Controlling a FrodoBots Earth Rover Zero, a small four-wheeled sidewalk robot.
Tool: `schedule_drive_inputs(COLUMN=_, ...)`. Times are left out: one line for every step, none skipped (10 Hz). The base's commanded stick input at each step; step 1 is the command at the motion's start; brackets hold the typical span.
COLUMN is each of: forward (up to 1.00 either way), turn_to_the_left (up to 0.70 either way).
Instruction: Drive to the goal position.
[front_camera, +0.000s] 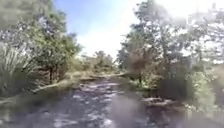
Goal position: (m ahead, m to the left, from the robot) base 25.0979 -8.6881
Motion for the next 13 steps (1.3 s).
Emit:
schedule_drive_inputs(forward=0.85, turn_to_the_left=0.00)
schedule_drive_inputs(forward=0.85, turn_to_the_left=0.00)
schedule_drive_inputs(forward=0.85, turn_to_the_left=0.00)
schedule_drive_inputs(forward=0.85, turn_to_the_left=0.01)
schedule_drive_inputs(forward=0.85, turn_to_the_left=0.23)
schedule_drive_inputs(forward=0.85, turn_to_the_left=0.27)
schedule_drive_inputs(forward=0.85, turn_to_the_left=0.12)
schedule_drive_inputs(forward=0.85, turn_to_the_left=0.00)
schedule_drive_inputs(forward=0.85, turn_to_the_left=0.00)
schedule_drive_inputs(forward=0.85, turn_to_the_left=0.00)
schedule_drive_inputs(forward=0.85, turn_to_the_left=0.00)
schedule_drive_inputs(forward=0.85, turn_to_the_left=0.00)
schedule_drive_inputs(forward=0.85, turn_to_the_left=0.00)
